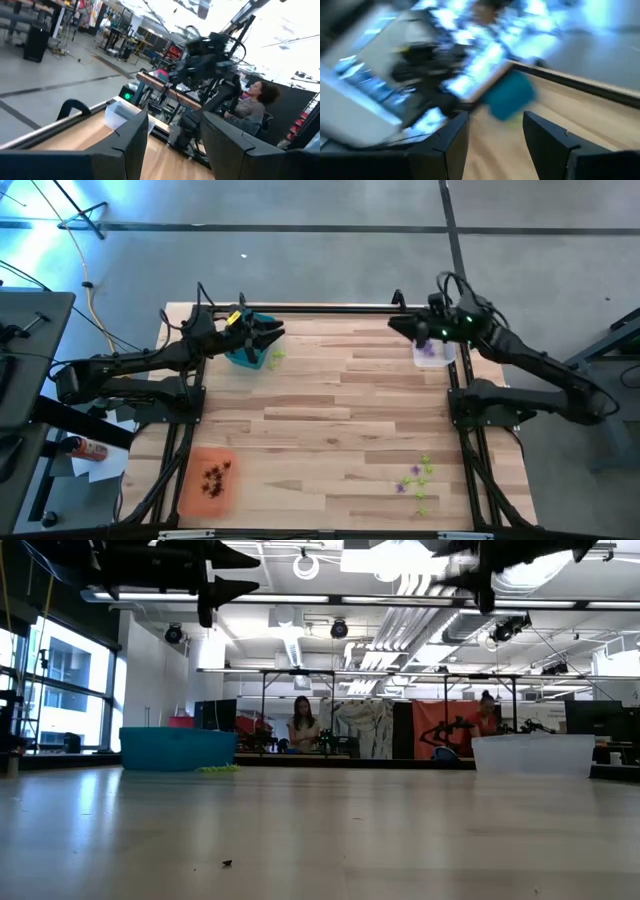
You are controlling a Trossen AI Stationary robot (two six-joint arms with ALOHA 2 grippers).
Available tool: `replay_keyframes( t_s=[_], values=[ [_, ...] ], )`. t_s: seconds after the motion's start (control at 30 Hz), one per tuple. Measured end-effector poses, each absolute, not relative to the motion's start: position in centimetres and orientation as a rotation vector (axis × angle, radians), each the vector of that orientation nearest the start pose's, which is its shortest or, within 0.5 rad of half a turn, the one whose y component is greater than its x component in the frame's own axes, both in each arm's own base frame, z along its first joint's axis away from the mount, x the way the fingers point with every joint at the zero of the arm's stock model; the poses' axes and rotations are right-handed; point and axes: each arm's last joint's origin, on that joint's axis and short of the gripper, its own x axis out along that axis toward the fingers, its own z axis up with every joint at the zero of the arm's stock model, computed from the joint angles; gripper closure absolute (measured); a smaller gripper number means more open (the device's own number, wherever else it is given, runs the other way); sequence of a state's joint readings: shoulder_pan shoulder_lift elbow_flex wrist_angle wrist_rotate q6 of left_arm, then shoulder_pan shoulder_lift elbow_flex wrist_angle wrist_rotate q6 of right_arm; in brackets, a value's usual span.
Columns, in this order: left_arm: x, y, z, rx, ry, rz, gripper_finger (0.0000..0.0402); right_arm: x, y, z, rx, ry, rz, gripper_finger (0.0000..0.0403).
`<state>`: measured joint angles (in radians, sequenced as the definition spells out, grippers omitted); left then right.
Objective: Sort Halloween decoration
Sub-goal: Put the purple spider toy into the transparent bin
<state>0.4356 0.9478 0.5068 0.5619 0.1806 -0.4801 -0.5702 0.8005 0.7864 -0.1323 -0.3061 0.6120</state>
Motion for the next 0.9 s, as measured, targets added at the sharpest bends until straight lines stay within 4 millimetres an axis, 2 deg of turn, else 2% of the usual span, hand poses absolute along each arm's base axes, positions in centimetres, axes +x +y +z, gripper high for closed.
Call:
replay_keyframes(
  t_s=[0.13, 0.3, 0.4, 0.5, 0.6, 0.73, 0.9],
  values=[
    [19.1, 8.3, 28.1, -0.399, -0.187, 0.218, 0.0236, 16.0, -6.2, 35.0, 0.494, -0.035, -0.182, 0.0222],
    [19.3, 7.7, 28.0, -0.304, -0.162, 0.186, 0.0236, 16.6, -5.1, 35.2, 0.362, -0.047, -0.199, 0.0222],
    [19.5, 7.3, 28.0, -0.275, -0.155, 0.170, 0.0236, 16.6, -4.9, 35.1, 0.384, -0.043, -0.202, 0.0222],
    [19.8, 6.7, 28.1, -0.273, -0.133, 0.189, 0.0236, 16.9, -4.9, 35.0, 0.547, -0.036, -0.190, 0.0222],
    [20.4, 6.0, 28.6, -0.205, 0.005, 0.200, 0.0234, 18.0, -3.5, 33.9, 0.717, 0.143, -0.099, 0.0222],
    [20.9, 5.2, 29.4, -0.076, 0.223, 0.231, 0.0219, 19.4, 0.1, 31.7, 0.872, 0.523, -0.001, 0.0222],
    [20.9, 5.2, 30.4, -0.033, 0.256, 0.272, 0.0191, 19.8, 5.1, 27.3, 1.053, 1.022, -0.115, 0.0222]
  ],
)
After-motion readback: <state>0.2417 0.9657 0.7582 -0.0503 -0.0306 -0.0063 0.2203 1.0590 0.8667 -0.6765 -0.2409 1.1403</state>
